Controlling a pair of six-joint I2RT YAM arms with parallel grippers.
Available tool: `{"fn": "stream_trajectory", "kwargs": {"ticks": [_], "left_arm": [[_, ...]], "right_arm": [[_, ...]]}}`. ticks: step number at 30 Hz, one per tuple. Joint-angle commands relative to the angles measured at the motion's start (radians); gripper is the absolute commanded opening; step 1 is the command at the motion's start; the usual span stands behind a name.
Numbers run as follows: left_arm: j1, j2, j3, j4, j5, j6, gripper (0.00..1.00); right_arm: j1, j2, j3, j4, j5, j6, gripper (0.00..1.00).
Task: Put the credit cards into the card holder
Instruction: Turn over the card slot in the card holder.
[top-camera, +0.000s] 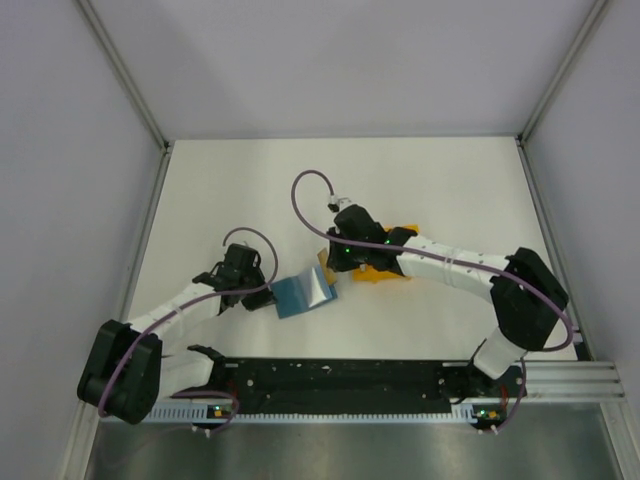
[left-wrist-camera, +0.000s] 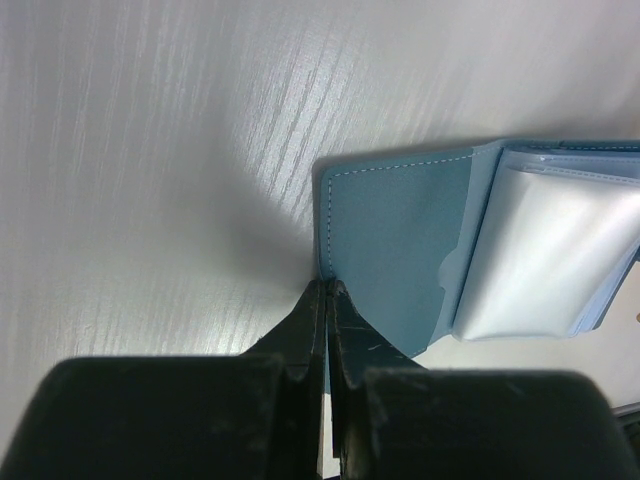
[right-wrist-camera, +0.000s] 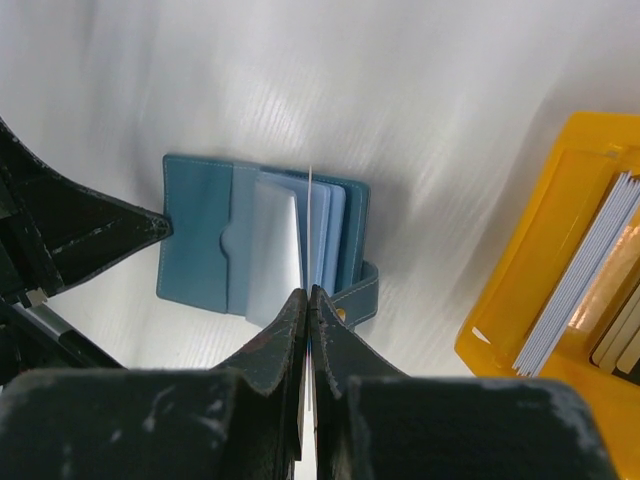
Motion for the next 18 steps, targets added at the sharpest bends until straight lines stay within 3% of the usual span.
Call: {"fn": "stream_trajectory", "kwargs": {"ticks": [1,14,18], "left_arm": [[-0.004,-0.015,0.016,-0.018,-0.007,0.022,0.00],[-0.005,-0.021,0.019,-0.018,-0.004,0.028,0.00],[-0.007,-0.019,0.018,-0.009,0.000,0.028,0.00]], "right_arm": [[0.011,0.029,-0.011,0.045,-0.010,0.015,0.00],[-0.012,0.060,-0.059,0.081,-0.048,0.035,0.00],[-0.026,0.082,-0.095,0.134,-0.141,0.087,0.00]]}}
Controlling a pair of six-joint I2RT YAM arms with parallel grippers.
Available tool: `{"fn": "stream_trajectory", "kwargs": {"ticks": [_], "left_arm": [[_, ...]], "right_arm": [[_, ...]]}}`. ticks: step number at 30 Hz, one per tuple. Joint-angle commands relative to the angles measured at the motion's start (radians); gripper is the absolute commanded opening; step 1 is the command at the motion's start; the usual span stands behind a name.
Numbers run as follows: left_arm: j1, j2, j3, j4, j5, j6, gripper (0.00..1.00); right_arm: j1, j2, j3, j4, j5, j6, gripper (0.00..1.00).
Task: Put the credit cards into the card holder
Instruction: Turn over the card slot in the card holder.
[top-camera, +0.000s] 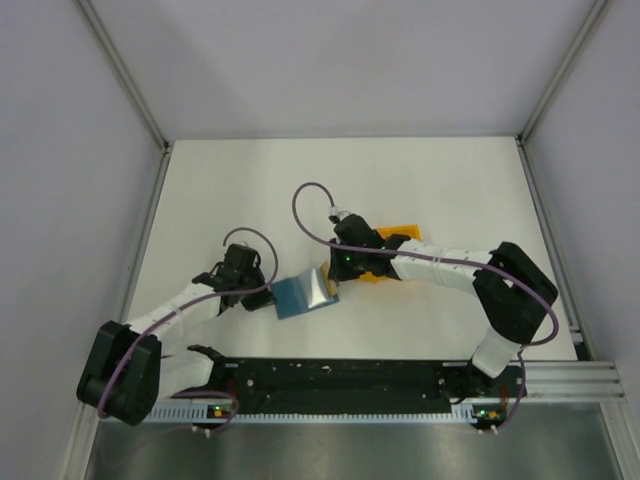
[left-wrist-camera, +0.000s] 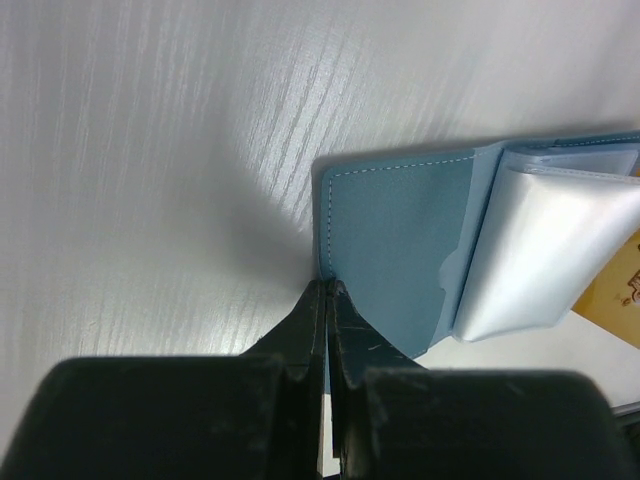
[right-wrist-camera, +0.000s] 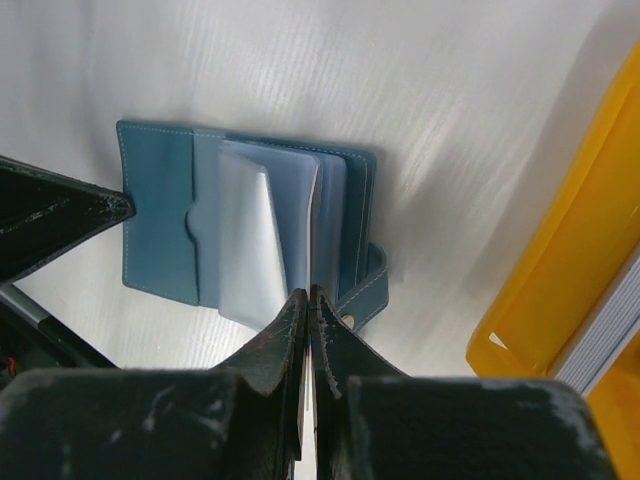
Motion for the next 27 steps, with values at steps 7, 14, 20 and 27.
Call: {"fn": "stream_trajectory", "kwargs": {"ticks": [7,14,20,27], "left_arm": [[-0.006,-0.013,0.008,0.024,0.018,0.012,0.00],[-0.008,-0.013,0.005,0.038,0.028,0.008,0.00],[-0.008,-0.009,0.005,0.053,0.029,0.003,0.00],[-0.008,-0.012,-0.001,0.047,0.028,0.002,0.00]], "right_arm": [[-0.016,0.024,-0.058,0.213,-0.233,0.155,0.00],[-0.003,0.014,0.016,0.205,-0.273,0.149,0.00],[0.040,0.065,0.051,0.230,-0.325,0.149,0.00],[0.056,0.054,0.065,0.181,-0.252,0.123,0.00]]}}
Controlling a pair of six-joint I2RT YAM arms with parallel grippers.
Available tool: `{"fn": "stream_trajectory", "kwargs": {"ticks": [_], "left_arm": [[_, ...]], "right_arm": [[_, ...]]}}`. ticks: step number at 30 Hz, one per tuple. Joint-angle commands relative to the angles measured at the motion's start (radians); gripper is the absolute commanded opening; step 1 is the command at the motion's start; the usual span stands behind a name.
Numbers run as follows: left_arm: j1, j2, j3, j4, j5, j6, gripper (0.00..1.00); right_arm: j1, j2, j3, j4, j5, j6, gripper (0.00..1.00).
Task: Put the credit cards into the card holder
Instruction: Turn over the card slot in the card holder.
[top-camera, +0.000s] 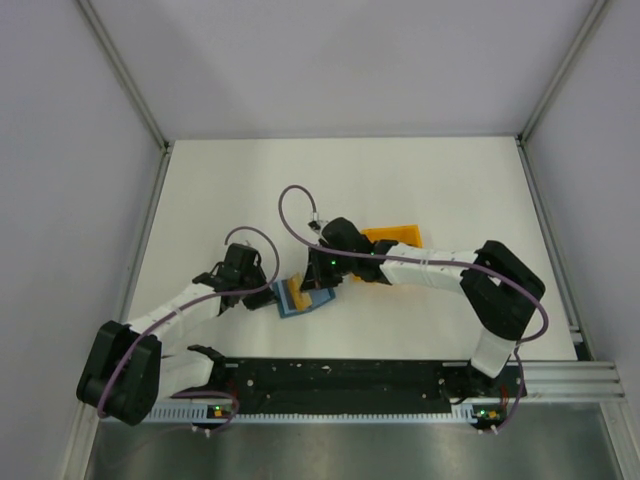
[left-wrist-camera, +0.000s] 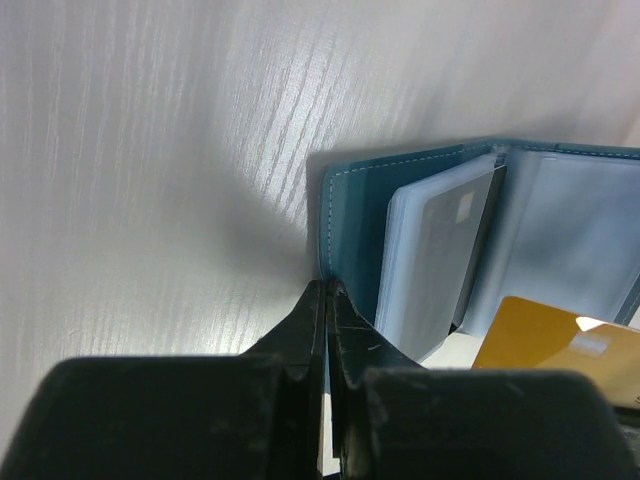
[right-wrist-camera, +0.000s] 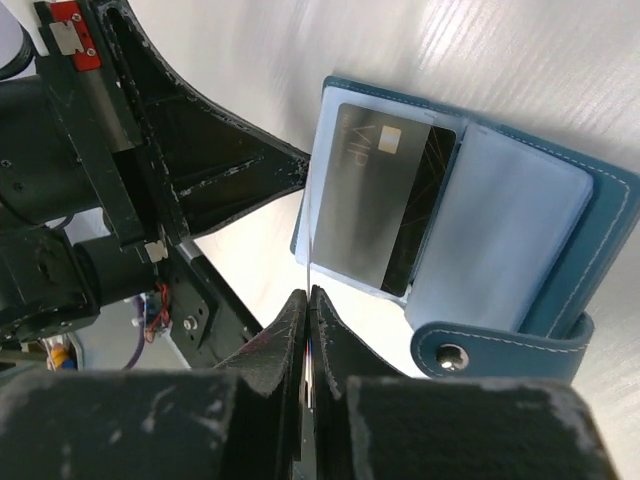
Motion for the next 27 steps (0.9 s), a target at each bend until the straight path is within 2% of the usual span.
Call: {"fn": "stream_trajectory", "kwargs": {"ticks": [1,14,20,27], "left_arm": [[-0.004,-0.012,0.000,0.023,0.006,-0.003,0.00],[-0.003,-0.062,0.021,0.000,0.028,0.026,0.00],[-0.005,-0.102,0.047,0.023,0.101,0.033,0.00],[-0.006,-0.122,0.058,0.013,0.112,0.041,0.00]], "right_arm": [[-0.001,-0.008,0.045,-0.005,0.039,-0.017,0.00],[-0.080,-0.068,-0.014,-0.031,0.096,-0.043,0.00],[-0.083,-0.059,-0.028,-0.029,0.099,-0.040,0.00],[-0.081,-0.094,0.001,-0.051,0.109,-0.056,0.00]]}}
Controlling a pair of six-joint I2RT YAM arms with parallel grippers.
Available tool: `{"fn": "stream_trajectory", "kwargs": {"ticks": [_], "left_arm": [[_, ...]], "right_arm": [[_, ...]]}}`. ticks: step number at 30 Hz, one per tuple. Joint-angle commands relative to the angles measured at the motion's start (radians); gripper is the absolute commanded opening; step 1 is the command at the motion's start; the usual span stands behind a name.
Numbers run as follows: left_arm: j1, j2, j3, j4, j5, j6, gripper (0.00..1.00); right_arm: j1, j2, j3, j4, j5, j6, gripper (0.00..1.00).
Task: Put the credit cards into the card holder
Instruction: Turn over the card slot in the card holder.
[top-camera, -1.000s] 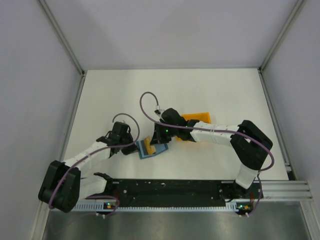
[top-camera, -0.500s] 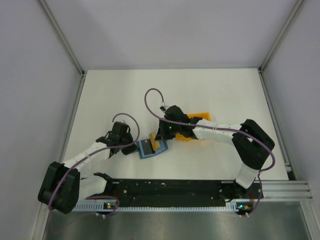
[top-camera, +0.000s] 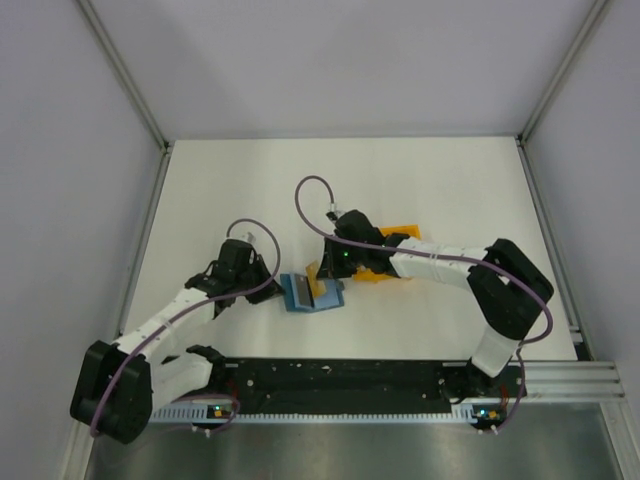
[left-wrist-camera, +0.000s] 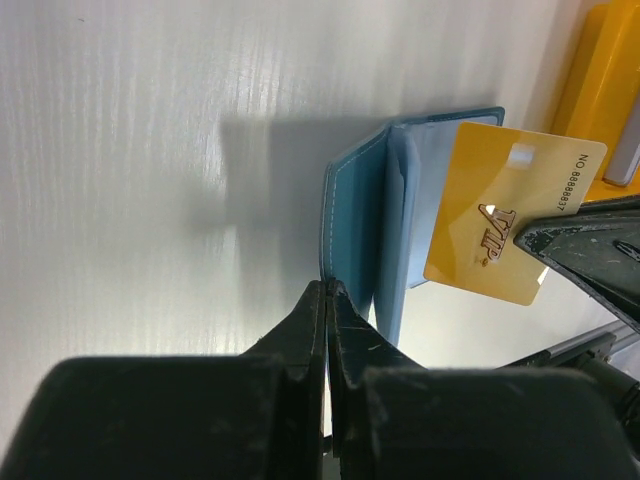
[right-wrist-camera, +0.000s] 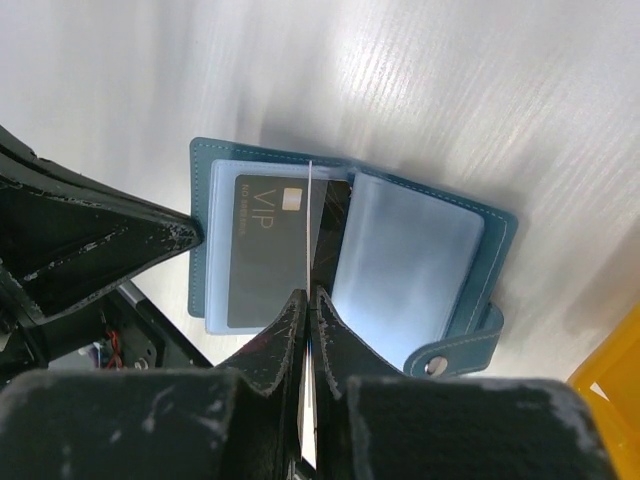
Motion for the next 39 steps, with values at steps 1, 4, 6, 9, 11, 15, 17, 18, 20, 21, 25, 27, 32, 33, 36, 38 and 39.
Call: {"fn": "stream_trajectory", "kwargs": {"ticks": [1,4,6,9,11,15,17,18,20,21,25,27,32,33,36,38,39], "left_arm": [[-0.006,-0.021,0.032,0.014,0.026,0.016,0.00],[-0.006,-0.023,0.023,0.038,0.046,0.004,0.00],[-0.006,-0.029,0.019,0.043,0.050,-0.006,0.00],[-0.010,-0.041,0.020,0.051,0.061,-0.015,0.00],[-0.012,-0.044,0.022,0.051,0.058,-0.015,0.00],[-0.012,-0.040,0.023,0.049,0.055,-0.018,0.00],[-0.013,-0.041,0.022,0.054,0.057,-0.022,0.00],[-0.013,-0.038,0.020,0.055,0.058,-0.024,0.00],[-0.015,-0.040,0.020,0.055,0.061,-0.021,0.00],[-0.013,-0.040,0.020,0.054,0.058,-0.021,0.00],[-0.015,-0.040,0.017,0.048,0.052,-0.019,0.00],[-0.015,-0.040,0.014,0.046,0.049,-0.022,0.00],[-0.013,-0.040,0.005,0.045,0.044,-0.021,0.00],[-0.015,-0.040,0.003,0.046,0.043,-0.021,0.00],[-0.015,-0.040,0.003,0.046,0.043,-0.021,0.00],[-0.015,-0.038,0.002,0.046,0.041,-0.019,0.00],[-0.015,-0.038,0.002,0.045,0.041,-0.019,0.00]], "right_arm": [[0.008,-0.071,0.034,-0.002,0.021,-0.024,0.00],[0.051,-0.083,0.066,-0.021,0.073,-0.027,0.00],[0.077,-0.091,0.074,-0.021,0.111,-0.020,0.00],[0.107,-0.117,0.077,-0.021,0.176,-0.021,0.00],[0.113,-0.137,0.071,-0.004,0.185,-0.021,0.00],[0.127,-0.148,0.079,-0.008,0.220,-0.033,0.00],[0.130,-0.134,0.082,-0.007,0.219,-0.026,0.00],[0.134,-0.125,0.079,-0.001,0.216,-0.020,0.00],[0.139,-0.116,0.076,0.007,0.222,-0.015,0.00],[0.143,-0.111,0.079,0.008,0.220,-0.016,0.00],[0.145,-0.111,0.080,-0.001,0.259,-0.027,0.00],[0.145,-0.111,0.091,-0.040,0.291,-0.033,0.00],[0.145,-0.126,0.069,-0.058,0.317,-0.047,0.00],[0.144,-0.126,0.065,-0.059,0.317,-0.049,0.00],[0.145,-0.114,0.057,-0.053,0.311,-0.047,0.00],[0.145,-0.105,0.056,-0.059,0.306,-0.041,0.00],[0.144,-0.103,0.054,-0.058,0.306,-0.042,0.00]]}}
